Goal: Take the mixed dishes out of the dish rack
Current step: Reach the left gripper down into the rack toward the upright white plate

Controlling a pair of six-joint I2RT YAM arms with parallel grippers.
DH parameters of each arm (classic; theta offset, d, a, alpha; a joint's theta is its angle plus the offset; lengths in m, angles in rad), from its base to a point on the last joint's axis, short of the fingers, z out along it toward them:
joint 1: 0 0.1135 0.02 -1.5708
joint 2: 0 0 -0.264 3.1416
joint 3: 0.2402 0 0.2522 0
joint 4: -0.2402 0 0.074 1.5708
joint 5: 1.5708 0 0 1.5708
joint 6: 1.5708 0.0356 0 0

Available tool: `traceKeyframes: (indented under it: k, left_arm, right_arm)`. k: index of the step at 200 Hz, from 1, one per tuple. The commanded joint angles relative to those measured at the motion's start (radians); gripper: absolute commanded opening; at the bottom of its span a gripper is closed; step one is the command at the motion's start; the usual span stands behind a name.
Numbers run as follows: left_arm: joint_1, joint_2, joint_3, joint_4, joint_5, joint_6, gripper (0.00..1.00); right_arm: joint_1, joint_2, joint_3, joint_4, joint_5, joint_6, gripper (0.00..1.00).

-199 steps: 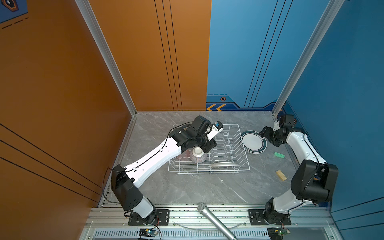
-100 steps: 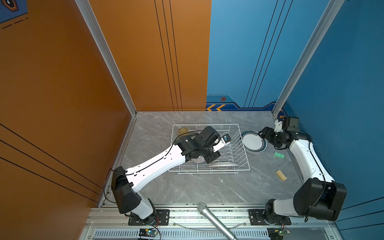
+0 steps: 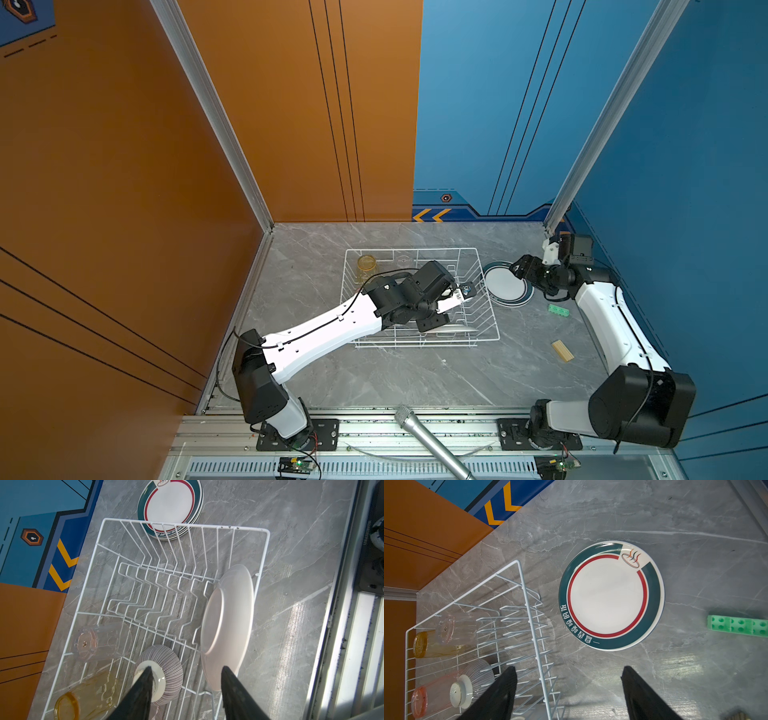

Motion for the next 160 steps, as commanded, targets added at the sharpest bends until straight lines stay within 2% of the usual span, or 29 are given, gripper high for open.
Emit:
traceKeyframes:
  k: [1, 88, 160]
  left_arm:
    - [-0.019, 0.025, 0.033, -0.014, -0.035, 0.061, 0.56]
    - [-0.063, 0.088, 0.035, -0.013, -0.107, 0.174, 0.55]
    - [-0.074, 0.116, 0.063, -0.015, -0.084, 0.221, 0.56]
  right_arm:
    - [0.003, -0.032, -0.023, -0.005, -0.002, -0.016, 0.78]
    - [-0.004, -0.036, -0.033, 0.0, -0.005, -0.013, 0.78]
    - [-0.017, -0.037, -0.044, 0.001, -0.011, -0.016, 0.78]
